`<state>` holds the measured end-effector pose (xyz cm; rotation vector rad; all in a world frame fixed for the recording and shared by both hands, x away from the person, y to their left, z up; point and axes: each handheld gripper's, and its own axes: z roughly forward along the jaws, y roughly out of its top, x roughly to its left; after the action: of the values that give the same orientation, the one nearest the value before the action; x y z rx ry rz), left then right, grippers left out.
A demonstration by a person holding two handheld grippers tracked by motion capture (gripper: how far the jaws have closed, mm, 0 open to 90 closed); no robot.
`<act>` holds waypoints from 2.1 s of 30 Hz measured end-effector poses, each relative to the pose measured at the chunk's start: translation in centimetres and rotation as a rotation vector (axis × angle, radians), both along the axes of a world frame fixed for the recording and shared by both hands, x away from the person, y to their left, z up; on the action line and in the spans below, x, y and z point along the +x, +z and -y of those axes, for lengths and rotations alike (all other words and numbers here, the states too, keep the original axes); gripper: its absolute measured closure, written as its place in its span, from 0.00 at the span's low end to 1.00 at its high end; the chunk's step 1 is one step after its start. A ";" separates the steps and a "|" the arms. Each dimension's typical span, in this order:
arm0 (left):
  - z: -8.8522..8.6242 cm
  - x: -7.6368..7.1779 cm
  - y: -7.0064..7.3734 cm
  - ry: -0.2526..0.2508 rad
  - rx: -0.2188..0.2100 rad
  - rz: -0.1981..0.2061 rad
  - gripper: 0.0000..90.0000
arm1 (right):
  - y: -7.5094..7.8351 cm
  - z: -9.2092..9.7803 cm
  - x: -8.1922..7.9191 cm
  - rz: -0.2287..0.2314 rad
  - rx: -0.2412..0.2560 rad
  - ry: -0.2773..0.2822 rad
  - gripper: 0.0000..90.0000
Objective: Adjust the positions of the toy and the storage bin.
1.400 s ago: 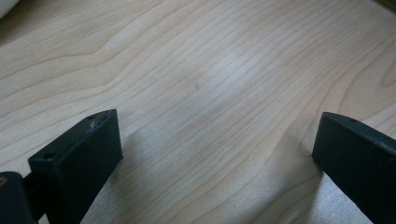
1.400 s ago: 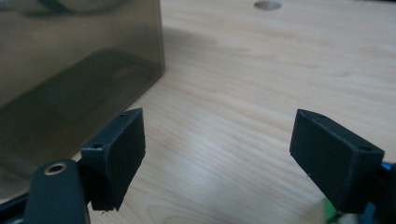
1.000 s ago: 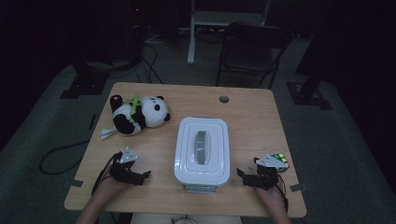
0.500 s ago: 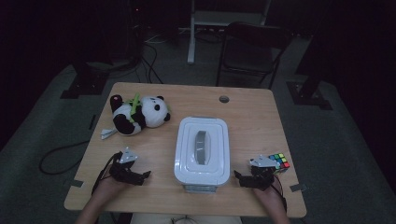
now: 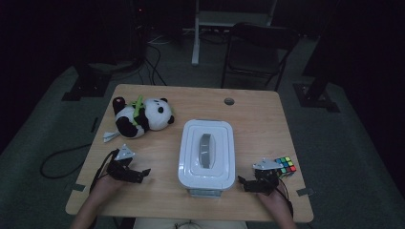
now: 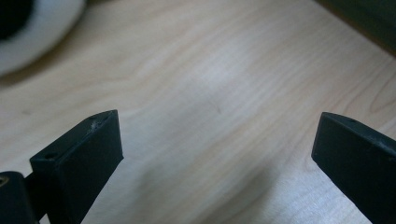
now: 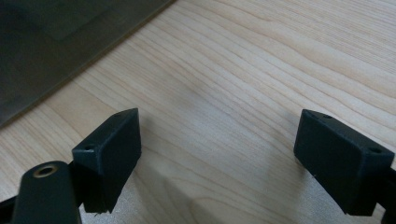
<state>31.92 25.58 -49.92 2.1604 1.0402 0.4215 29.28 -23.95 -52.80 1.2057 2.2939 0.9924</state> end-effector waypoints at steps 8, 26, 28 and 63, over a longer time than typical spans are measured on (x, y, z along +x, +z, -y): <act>-1.2 1.1 3.5 0.008 0.002 0.076 0.03 | 0.0 0.0 0.0 0.000 0.001 -0.001 0.16; -3.4 8.6 9.1 0.047 0.013 0.165 0.06 | 0.0 0.0 0.0 0.001 0.001 -0.003 0.17; -3.4 9.3 9.3 0.034 0.009 0.162 0.06 | 0.0 0.0 -0.1 0.001 0.002 -0.004 0.17; -2.0 17.6 7.2 0.118 0.083 0.045 0.49 | 0.0 0.0 -0.1 0.002 0.002 -0.006 0.17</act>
<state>49.50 27.60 -42.70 2.1587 1.1467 0.5756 29.19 -23.91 -52.80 1.2117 2.2868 0.9934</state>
